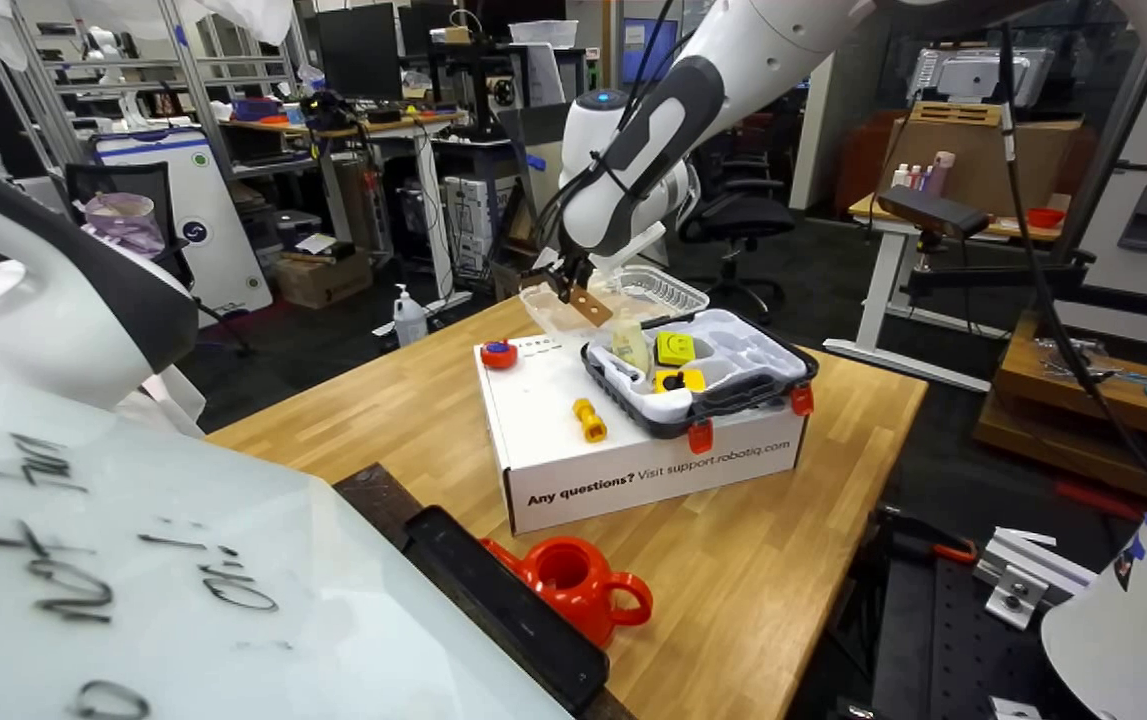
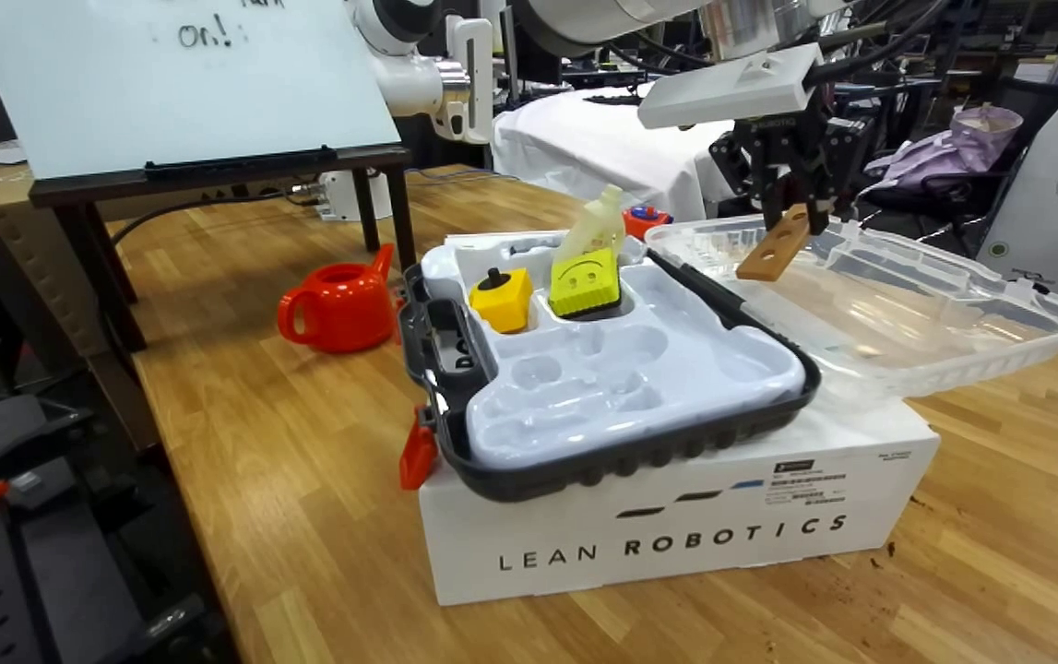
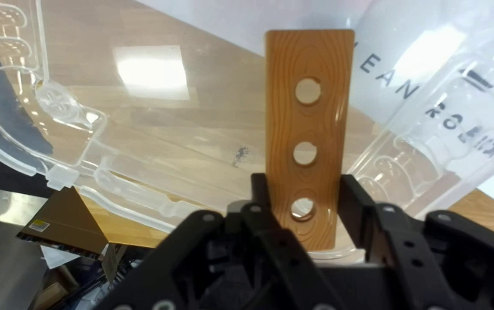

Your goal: Pick the wooden object on the table, put it on the case cover, take the container out of the case and put it on the box then place the dumbbell at the edge of the box

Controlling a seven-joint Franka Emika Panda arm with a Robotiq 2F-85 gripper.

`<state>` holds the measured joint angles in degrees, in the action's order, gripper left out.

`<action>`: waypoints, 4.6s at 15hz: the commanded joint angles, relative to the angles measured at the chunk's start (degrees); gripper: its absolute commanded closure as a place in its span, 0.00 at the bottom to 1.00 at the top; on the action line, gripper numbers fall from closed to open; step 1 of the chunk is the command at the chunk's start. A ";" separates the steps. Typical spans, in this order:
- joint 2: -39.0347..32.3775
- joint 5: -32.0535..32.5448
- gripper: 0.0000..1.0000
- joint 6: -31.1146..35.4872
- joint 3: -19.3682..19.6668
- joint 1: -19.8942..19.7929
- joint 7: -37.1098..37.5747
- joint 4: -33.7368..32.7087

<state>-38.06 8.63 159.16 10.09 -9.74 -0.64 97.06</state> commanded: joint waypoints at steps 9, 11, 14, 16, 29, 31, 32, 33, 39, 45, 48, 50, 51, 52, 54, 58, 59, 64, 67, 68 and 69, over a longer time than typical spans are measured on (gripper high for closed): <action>1.42 -2.46 0.82 -1.67 -3.07 -1.40 -4.24 1.54; 1.49 -2.40 0.82 -1.77 -3.02 -1.39 -4.32 2.13; 1.58 -2.27 0.82 -1.85 -2.80 -1.31 -4.24 2.74; 1.68 -2.26 0.82 -1.96 -2.77 -1.25 -4.20 2.80; 6.13 -2.24 0.00 -8.14 -2.51 -0.20 -4.15 4.20; 6.62 -2.31 0.00 -8.43 -2.57 -0.22 -4.26 5.06; 6.57 -2.31 0.00 -8.42 -2.57 -0.22 -4.26 5.24; 6.53 -2.31 0.00 -8.42 -2.57 -0.23 -4.26 5.28; 6.69 -1.11 0.00 -7.56 -1.55 0.56 -3.40 5.72; 7.91 -0.73 0.00 -8.02 -1.34 0.70 -4.08 7.32; 8.59 -1.47 0.00 -8.98 -2.30 0.23 -5.17 8.55; 9.35 -1.36 0.00 -8.80 -2.22 0.27 -5.09 9.92; 9.86 -1.26 0.00 -8.70 -2.10 0.29 -5.04 10.58; 10.67 -1.27 0.00 -8.73 -2.07 0.22 -5.14 11.34; 12.37 -1.57 0.00 -8.48 -2.30 -0.13 -5.80 12.68; 15.93 -3.21 0.00 -9.00 -3.64 -1.13 -8.76 14.93; 16.76 -3.92 0.00 -9.43 -4.09 -1.40 -9.88 15.52; 17.06 -4.24 0.00 -10.44 -3.56 -0.49 -10.79 16.31; 17.68 -4.57 0.00 -10.80 -3.63 -0.61 -11.64 17.14; 17.75 -4.58 0.00 -10.81 -3.64 -0.60 -11.66 17.18; 17.76 -4.58 0.00 -10.82 -3.66 -0.60 -11.66 17.19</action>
<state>-20.36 3.92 148.53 6.58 -10.22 -12.43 114.32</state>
